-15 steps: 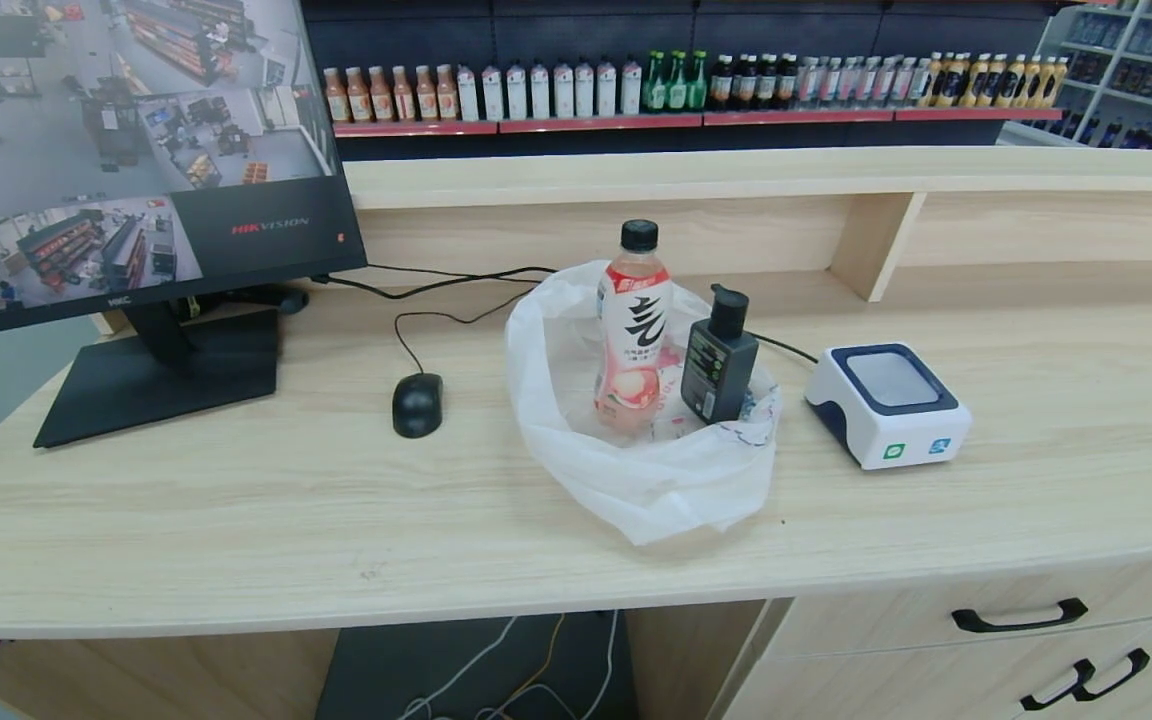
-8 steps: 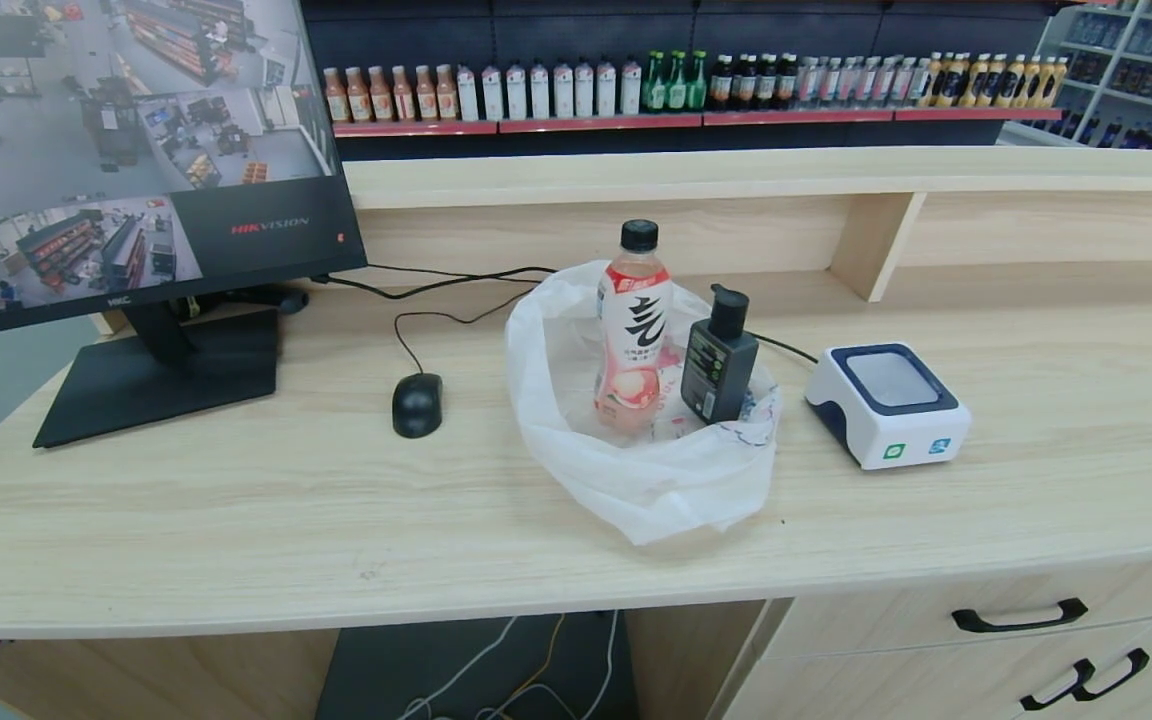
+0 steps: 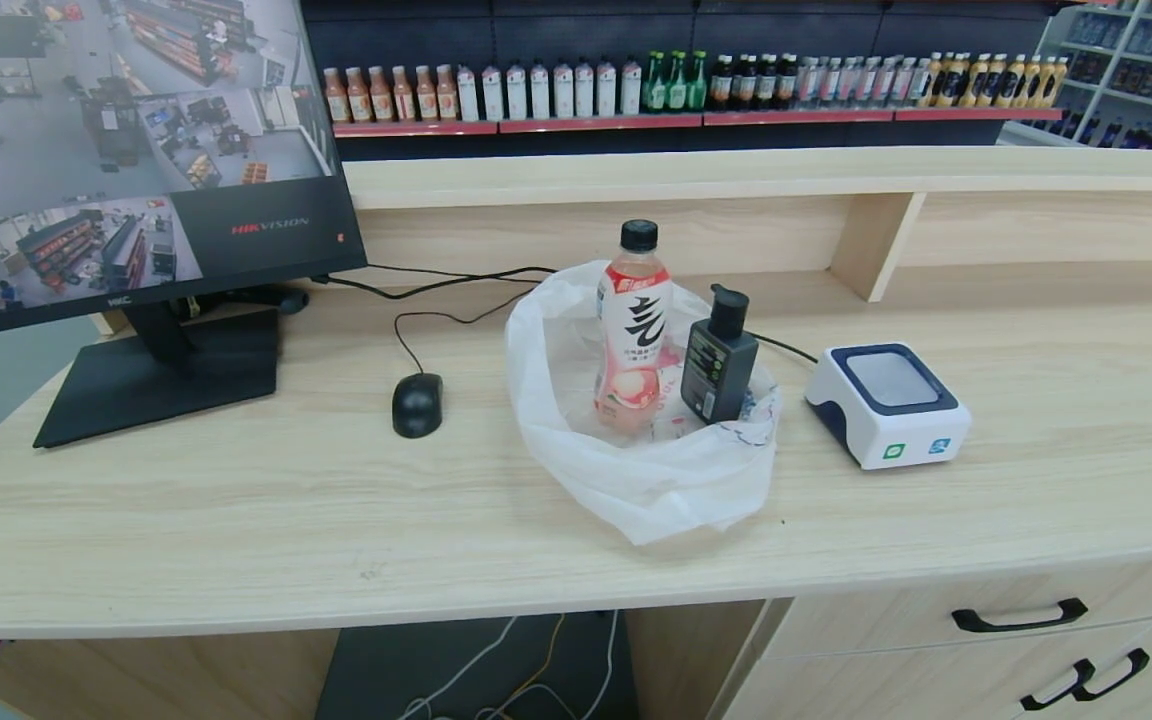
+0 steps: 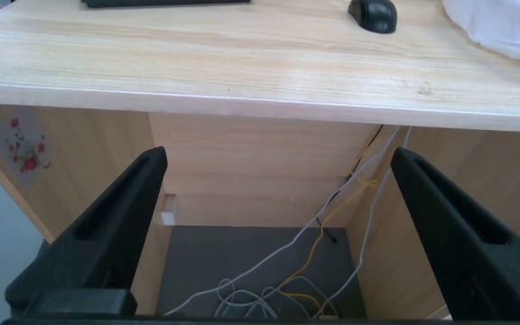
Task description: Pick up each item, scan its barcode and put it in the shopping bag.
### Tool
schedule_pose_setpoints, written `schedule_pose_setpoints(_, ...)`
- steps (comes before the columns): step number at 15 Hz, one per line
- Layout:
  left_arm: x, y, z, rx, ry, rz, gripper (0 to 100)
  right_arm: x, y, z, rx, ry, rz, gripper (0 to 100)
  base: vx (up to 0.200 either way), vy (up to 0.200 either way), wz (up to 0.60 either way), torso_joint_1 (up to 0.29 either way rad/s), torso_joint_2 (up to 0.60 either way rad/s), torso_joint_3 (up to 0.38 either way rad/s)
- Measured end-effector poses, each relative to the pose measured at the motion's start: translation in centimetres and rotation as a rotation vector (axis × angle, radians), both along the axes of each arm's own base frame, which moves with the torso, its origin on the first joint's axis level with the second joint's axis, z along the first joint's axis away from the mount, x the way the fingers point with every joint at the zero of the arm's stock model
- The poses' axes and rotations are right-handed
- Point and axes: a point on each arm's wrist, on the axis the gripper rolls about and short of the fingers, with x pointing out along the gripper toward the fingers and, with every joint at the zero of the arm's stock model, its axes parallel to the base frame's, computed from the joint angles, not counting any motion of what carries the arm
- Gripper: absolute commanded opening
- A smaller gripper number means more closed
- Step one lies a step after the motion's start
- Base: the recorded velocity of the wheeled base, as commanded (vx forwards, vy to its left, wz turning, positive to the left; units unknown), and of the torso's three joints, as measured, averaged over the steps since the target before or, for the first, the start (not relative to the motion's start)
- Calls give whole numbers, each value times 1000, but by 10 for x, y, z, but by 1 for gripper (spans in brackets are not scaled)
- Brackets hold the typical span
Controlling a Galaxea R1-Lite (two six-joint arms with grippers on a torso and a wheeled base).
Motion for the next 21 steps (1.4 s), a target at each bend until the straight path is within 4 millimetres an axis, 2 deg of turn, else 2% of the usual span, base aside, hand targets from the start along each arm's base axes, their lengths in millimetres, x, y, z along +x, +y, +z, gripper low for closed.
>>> schedule_pose_setpoints(3,0,0,0,0,0,0,100,0,0,0,25,-3,0,100,-200,0,0,9,7,2)
schedule_pose_setpoints(12,0,0,0,0,0,0,100,2,0,-5,79,6,-11,100,0,0,0,0,0,0)
schedule_pose_setpoints(21,0,0,0,-3,0,1,100,2,0,-6,78,12,-11,100,0,-200,0,1,3,0)
